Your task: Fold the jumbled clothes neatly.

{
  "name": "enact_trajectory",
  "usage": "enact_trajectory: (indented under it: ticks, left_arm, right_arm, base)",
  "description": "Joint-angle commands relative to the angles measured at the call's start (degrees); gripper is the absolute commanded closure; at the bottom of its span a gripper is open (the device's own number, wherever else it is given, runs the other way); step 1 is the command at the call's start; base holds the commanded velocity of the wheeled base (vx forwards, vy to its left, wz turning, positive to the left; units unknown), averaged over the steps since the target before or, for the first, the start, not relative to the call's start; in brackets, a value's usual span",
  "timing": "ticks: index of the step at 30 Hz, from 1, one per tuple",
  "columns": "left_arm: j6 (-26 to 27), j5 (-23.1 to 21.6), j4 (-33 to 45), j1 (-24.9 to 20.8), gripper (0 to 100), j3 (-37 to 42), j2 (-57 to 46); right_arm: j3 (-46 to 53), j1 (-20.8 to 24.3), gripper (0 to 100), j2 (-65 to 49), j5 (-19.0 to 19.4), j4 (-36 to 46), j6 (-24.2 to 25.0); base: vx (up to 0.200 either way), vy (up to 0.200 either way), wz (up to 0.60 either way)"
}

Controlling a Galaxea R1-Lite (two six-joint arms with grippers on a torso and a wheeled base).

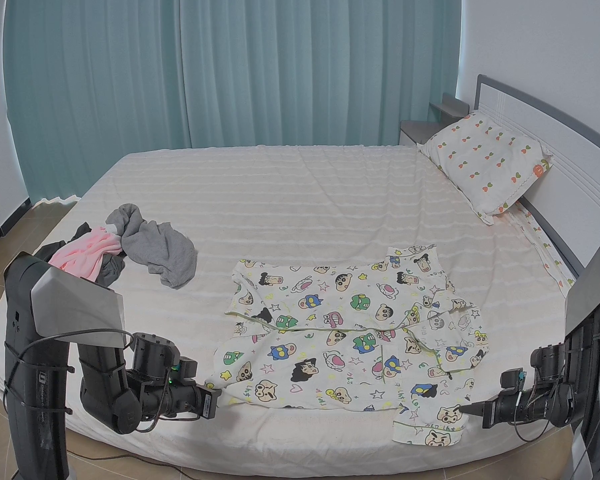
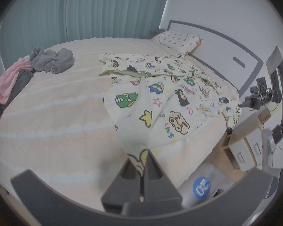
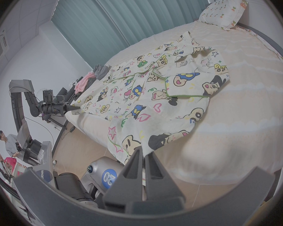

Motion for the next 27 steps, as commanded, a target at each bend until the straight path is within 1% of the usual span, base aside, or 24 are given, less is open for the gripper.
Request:
enact_trajectory:
  ticks: [1, 3, 8, 14, 15, 20, 27]
  left_arm:
    - [-2.15, 0.83, -2.34, -0.36, 100, 0.48, -0.55]
    - [-4.44, 2.50, -5.51, -0.54, 100, 0.48, -0.55]
    - [-6.46, 4.17, -8.58, -0.80, 100, 0.57, -1.25]
    - [-7.60, 5.22, -8.76, -1.86, 100, -0.04, -2.40]
    - [-7.69, 6.54, -8.76, -2.47, 100, -0.75, -2.48]
    - [-7.86, 8.56, -8.67, -2.91, 100, -3.30, -2.48]
    - [-9.45, 10.76, -8.67, -3.62, 100, -5.67, -2.48]
  right_arm:
    - [0.92, -1.13, 100, -0.47, 1.51, -0.89, 0.00]
    - [0.92, -1.57, 100, -0.82, 2.21, -2.47, 0.44]
    - [0.75, -1.66, 100, -4.34, 4.67, -2.56, 3.34]
    - [-0.31, -1.66, 100, -7.24, 4.85, -2.56, 5.54]
    - [-1.01, -1.66, 100, -7.85, 4.85, -2.56, 6.68]
    - [-2.77, -1.66, 100, -9.17, 4.85, -2.56, 8.88]
    - [-4.70, -1.66, 100, -9.52, 4.76, -2.56, 9.49]
  base:
    - [0.000, 0.000, 0.00]
    - [0.000, 0.000, 0.00]
    - [0.000, 0.000, 0.00]
    - [0.000, 0.000, 0.00]
    - [0.000, 0.000, 0.00]
    - [0.000, 0.000, 0.00]
    - [0.000, 0.000, 0.00]
